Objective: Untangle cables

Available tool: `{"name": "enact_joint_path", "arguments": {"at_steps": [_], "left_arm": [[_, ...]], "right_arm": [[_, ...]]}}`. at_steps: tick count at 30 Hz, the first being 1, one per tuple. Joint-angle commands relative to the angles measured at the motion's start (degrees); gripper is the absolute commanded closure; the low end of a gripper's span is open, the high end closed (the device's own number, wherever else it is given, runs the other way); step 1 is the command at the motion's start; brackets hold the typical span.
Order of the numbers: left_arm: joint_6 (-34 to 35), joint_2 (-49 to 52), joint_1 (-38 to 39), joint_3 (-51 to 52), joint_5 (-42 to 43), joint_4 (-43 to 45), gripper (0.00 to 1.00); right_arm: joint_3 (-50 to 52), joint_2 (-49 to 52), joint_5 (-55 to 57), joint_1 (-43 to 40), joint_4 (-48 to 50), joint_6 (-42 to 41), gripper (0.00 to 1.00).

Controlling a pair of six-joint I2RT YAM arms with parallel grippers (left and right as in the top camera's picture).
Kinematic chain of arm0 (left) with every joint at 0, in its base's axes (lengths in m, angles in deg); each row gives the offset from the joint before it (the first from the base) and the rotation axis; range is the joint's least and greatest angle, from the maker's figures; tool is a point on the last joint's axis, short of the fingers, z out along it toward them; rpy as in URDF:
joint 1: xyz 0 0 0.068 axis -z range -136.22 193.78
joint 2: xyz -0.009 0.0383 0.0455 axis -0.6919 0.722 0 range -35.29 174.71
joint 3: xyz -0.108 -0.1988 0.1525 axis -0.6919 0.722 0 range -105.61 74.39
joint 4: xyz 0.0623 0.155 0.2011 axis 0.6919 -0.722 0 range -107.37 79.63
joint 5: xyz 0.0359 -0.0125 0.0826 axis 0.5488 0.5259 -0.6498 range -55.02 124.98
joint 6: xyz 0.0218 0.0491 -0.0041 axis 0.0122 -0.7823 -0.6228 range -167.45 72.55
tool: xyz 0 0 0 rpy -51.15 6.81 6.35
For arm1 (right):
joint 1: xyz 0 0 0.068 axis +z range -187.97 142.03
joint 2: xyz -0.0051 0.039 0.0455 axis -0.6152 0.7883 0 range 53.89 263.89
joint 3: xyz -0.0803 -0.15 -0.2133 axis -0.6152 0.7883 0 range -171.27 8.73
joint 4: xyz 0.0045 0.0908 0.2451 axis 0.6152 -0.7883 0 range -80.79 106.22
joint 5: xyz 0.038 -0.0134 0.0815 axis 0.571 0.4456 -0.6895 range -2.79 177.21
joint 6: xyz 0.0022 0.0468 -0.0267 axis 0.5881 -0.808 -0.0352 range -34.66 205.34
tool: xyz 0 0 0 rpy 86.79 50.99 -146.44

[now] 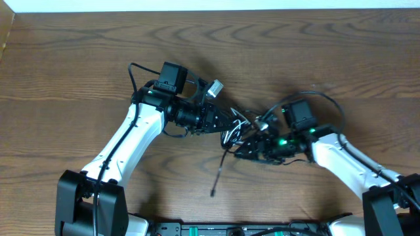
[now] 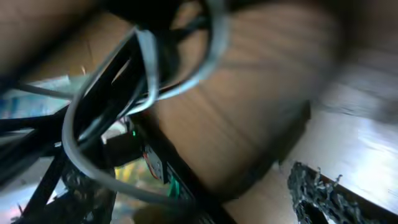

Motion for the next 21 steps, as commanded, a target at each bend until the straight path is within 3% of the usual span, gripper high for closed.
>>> {"name": "enact_joint_path", "arguments": {"at_steps": [1, 7, 13, 21], "left_arm": [[0.2, -0.4, -0.7, 0.1, 2.2, -0.1, 0.92], [1.6, -0.4, -3.3, 0.1, 2.3, -3.9, 0.92], [1.5, -0.4, -5.2, 0.1, 2.3, -9.1, 0.92], [0.5, -0.4, -5.1, 0.1, 2.5, -9.4, 0.92]], "right_arm": [[0.2, 0.0, -1.4, 3.5, 1.8, 0.8, 0.16], [0.2, 0.0, 0.7, 5.6, 2.2, 0.8, 0.22], [0.2, 0.0, 1.1, 5.6, 2.3, 0.8, 0.2], [0.2, 0.0, 1.1, 5.6, 2.3, 0.8, 0.18]]}}
